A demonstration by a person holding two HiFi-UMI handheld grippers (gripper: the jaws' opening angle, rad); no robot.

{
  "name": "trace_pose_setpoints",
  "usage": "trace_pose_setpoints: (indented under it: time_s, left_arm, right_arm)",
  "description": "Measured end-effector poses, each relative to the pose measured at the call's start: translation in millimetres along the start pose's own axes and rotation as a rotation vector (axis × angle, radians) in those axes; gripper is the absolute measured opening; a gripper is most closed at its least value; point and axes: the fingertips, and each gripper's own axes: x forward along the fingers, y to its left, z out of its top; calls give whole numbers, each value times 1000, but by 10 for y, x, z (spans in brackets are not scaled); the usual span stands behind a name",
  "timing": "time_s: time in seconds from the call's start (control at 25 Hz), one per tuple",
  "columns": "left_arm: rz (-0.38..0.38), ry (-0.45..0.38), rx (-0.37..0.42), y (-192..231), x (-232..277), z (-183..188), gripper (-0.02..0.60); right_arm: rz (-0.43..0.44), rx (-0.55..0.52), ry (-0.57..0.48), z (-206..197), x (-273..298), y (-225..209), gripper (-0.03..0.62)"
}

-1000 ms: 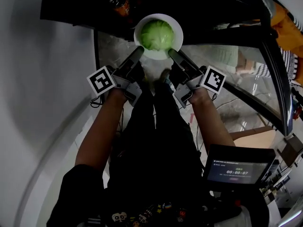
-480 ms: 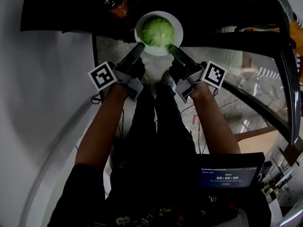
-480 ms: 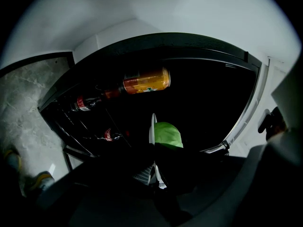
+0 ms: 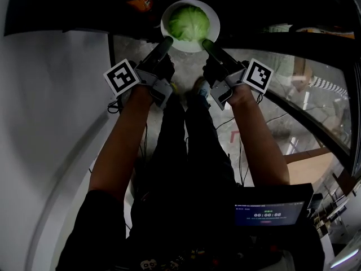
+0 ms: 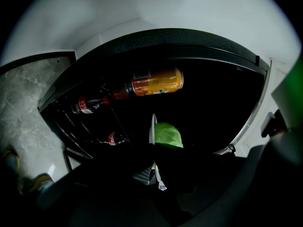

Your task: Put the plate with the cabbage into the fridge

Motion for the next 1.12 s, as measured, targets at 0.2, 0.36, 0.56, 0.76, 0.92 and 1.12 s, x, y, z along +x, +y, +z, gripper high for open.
trace_pose_setpoints:
  time_s: [0.2, 0.36, 0.56, 0.76, 0.92, 1.12]
  left_arm:
    - [-26, -6, 6, -43, -3, -3, 9]
    - [-33, -13, 6, -51, -4, 4, 9]
    - [-23, -18, 6, -73, -11, -1, 9]
    - [-23, -20, 2, -62, -11, -3, 9]
    - [-7, -25, -4, -68, -14, -7, 9]
    - [8, -37, -7, -80, -24, -5, 9]
  right_arm:
    - [14, -26, -12, 0, -6, 47, 15]
    - [20, -26, -18, 0, -2, 58, 15]
    - [11, -24, -16, 3, -9, 79, 15]
    - [8, -21, -21, 1, -9, 71, 15]
    - [5, -4, -22, 2, -12, 64, 15]
    - [4, 16, -25, -3, -14, 75, 15]
